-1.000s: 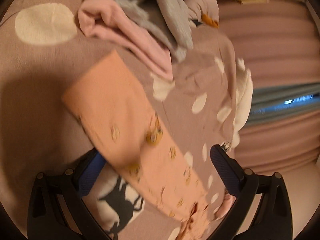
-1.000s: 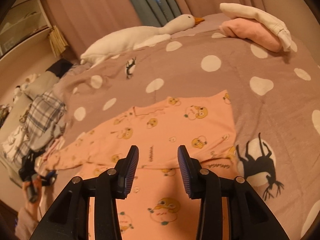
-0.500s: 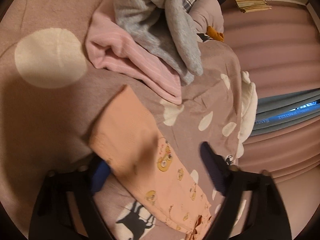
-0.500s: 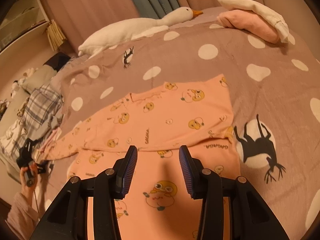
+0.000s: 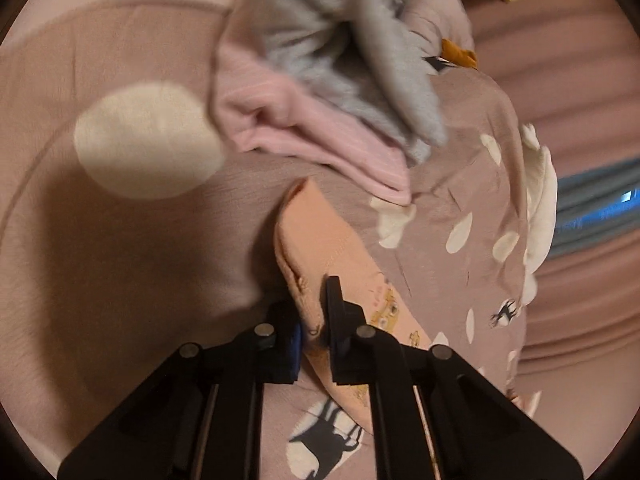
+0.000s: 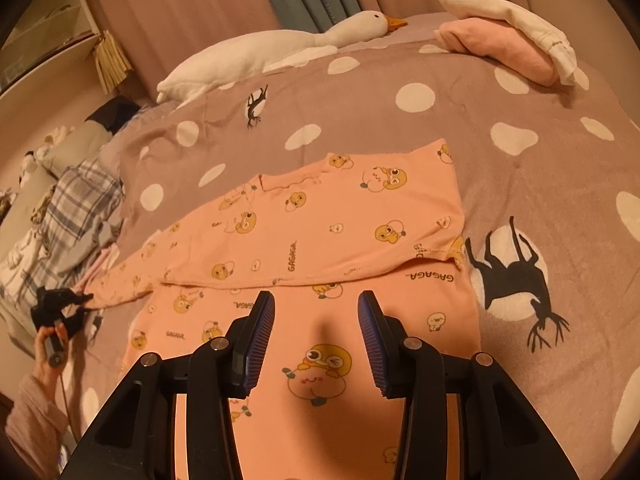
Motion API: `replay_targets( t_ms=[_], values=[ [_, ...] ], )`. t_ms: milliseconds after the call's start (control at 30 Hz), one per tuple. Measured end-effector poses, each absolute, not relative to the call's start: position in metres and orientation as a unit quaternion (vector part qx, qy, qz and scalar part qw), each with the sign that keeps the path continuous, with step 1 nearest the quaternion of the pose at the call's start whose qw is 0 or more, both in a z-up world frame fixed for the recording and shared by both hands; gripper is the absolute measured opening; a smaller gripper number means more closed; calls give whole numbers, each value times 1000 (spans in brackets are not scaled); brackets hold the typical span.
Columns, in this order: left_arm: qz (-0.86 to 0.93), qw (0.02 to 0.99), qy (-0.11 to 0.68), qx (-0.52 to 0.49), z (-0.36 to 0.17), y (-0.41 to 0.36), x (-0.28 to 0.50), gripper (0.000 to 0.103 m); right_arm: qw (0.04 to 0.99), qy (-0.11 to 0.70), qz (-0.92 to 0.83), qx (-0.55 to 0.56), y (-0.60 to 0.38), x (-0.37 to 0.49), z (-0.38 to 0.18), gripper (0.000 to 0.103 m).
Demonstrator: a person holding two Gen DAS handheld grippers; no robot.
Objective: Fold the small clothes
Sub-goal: 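Fold the held sleeve across the shirt body with the left tool, release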
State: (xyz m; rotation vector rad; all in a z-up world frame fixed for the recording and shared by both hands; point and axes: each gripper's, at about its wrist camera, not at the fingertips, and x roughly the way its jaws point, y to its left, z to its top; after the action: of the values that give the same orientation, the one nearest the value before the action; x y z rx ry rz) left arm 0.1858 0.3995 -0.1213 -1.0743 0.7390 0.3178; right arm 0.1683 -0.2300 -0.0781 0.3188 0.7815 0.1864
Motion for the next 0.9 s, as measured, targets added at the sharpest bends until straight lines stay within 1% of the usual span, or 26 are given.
replay_targets(
  t_ms=[200, 333, 467, 633, 800, 867, 900],
  values=[
    [82, 849, 337, -398, -55, 338, 202, 6, 910, 371, 95, 159, -231, 165, -76, 42],
    [8, 876, 334, -346, -16, 273, 216, 6, 907, 370, 102, 174, -233, 162, -77, 42],
    [-63, 887, 345, -301, 8, 194, 230, 6, 905, 370, 107, 179, -236, 155, -78, 42],
    [-122, 881, 388, -241, 3, 92, 248, 7, 905, 363, 108, 195, -249, 146, -80, 42],
    [-141, 870, 441, -170, -33, 2, 260, 8, 900, 365, 102, 214, -267, 138, -86, 43],
    [-136, 865, 462, -140, -52, -25, 262, 14, 898, 368, 98, 219, -274, 135, -89, 42],
    [-139, 860, 473, -132, -60, -34, 264, 21, 898, 369, 97, 220, -275, 134, -90, 42]
  ],
)
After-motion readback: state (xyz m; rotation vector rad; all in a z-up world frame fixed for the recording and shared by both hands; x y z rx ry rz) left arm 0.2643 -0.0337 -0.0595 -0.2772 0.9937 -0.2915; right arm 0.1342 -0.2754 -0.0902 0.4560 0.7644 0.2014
